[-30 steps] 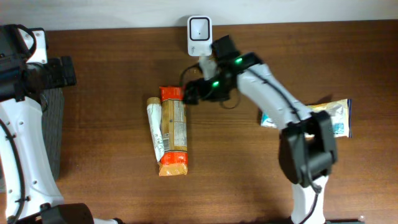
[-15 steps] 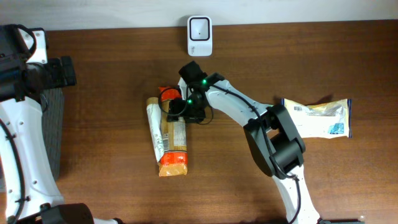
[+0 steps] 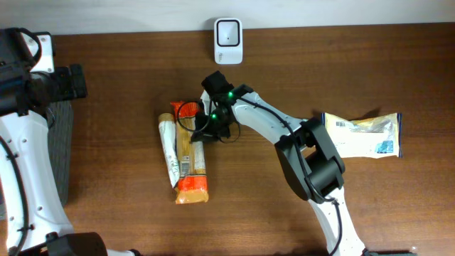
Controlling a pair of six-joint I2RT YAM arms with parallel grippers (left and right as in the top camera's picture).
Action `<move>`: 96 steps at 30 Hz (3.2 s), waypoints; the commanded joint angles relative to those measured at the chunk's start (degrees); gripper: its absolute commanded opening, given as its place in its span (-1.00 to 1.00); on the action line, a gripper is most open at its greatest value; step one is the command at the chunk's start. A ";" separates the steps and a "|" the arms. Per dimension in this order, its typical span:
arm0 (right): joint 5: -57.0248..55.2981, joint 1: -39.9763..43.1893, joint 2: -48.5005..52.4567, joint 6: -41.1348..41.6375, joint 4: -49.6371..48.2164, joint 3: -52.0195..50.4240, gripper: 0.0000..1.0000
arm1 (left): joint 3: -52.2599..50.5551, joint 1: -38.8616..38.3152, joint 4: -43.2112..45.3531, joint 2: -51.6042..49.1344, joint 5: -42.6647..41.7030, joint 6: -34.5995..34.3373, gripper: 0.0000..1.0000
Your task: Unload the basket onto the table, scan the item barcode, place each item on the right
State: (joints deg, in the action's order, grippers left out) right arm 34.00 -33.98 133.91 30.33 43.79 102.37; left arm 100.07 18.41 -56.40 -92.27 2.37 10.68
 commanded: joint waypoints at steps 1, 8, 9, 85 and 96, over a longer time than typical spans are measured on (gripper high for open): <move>-14.45 -0.46 -7.61 -5.05 5.16 -1.95 -0.92 | 0.37 0.02 0.09 -0.04 -0.04 -0.50 0.98; -46.58 -2.56 -19.98 -6.54 25.27 1.18 -0.92 | 0.37 0.04 0.09 -0.04 -0.02 -0.50 0.98; -49.00 -3.54 -19.02 -6.51 26.47 1.18 -0.92 | 0.37 0.04 0.09 -0.04 -0.04 -0.52 0.98; -53.18 -4.46 -2.73 -11.34 33.90 11.06 -0.92 | 0.37 0.04 0.09 -0.04 -0.02 -0.50 0.98; -39.78 -6.56 2.58 -16.59 32.59 11.06 0.27 | 0.37 0.02 0.09 -0.04 -0.04 -0.52 0.98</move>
State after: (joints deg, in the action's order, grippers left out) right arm -7.90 -40.56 134.54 15.22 76.47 113.25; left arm 100.07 18.41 -56.38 -92.27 2.37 10.68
